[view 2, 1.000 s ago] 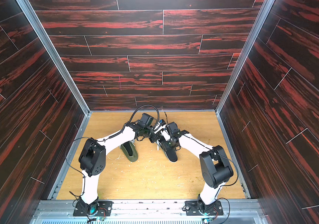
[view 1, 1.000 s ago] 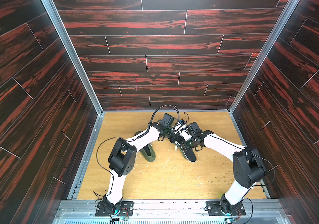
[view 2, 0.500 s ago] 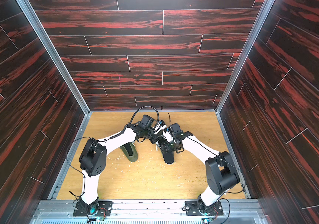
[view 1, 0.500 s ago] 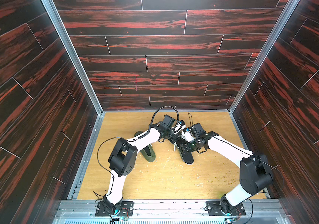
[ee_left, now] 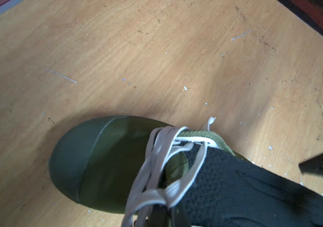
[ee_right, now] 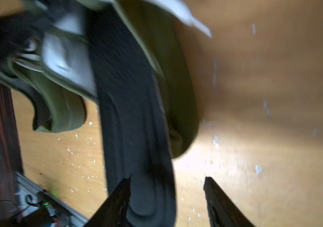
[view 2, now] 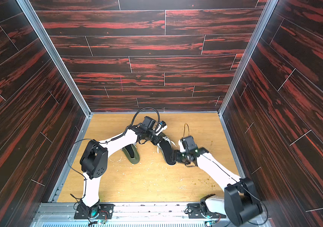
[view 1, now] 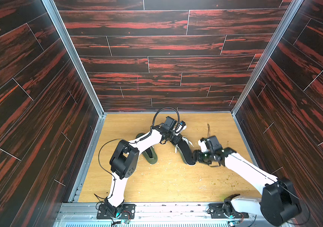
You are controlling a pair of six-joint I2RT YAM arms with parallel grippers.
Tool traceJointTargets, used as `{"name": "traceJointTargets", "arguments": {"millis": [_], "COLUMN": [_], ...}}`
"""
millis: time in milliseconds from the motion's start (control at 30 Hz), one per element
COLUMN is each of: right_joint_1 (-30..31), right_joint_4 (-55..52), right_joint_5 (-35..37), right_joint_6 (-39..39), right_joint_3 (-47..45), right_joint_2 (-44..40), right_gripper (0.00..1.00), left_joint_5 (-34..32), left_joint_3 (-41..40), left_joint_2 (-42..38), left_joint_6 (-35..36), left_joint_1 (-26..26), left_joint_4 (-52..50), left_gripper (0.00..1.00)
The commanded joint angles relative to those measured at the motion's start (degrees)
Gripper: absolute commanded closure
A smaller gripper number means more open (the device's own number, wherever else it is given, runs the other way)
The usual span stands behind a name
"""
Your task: Insert the insole into the shoe
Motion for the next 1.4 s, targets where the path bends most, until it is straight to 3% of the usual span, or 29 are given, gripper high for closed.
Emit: {"name": "traceJointTargets", "arguments": {"millis": [0, 400, 500, 633, 867, 1067, 1367], "right_joint_1": [0.08, 0.17, 0.19, 0.17, -0.16, -0.43, -0.41], "right_joint_4": [7.97, 26.02, 29.02, 30.05, 18.88, 6.79, 0.44], "right_joint_5": [-2.50, -8.95, -9.75, -10.85, -5.77, -3.59, 2.94], "right_joint_6": [13.35, 31.26, 32.56, 32.66, 25.40, 12.75, 1.99], "right_joint_3": [-4.86, -13.98, -13.94, -12.57, -5.77, 3.84, 12.34], "right_joint_2": [-5.08, -4.73, -2.71, -0.02, 1.29, 7.50, 15.13], "right_gripper": [0.36, 0.44, 0.52, 0.70, 0.81, 0.83, 0.84], "left_joint_5": [0.34, -0.69, -0.95, -1.90, -1.83, -2.65, -0.89], "left_joint_3": [-2.28, -3.38, -3.69, -4.06, -4.76, -4.33, -3.95], "left_joint_2": [-2.77, -4.47, -4.83, -4.92, -5.52, -5.14, -5.09], "left_joint_6": [-2.47, -2.26, -2.07, -0.78, 2.06, 4.55, 3.72], "left_joint_1": [-0.08, -1.12, -1.38, -1.85, -2.99, -3.62, -3.59], "left_joint_4": [5.02, 5.50, 5.75, 5.51, 5.96, 5.63, 6.60], "left_gripper": [1.00, 1.00, 1.00, 1.00, 1.00, 1.00, 1.00]}}
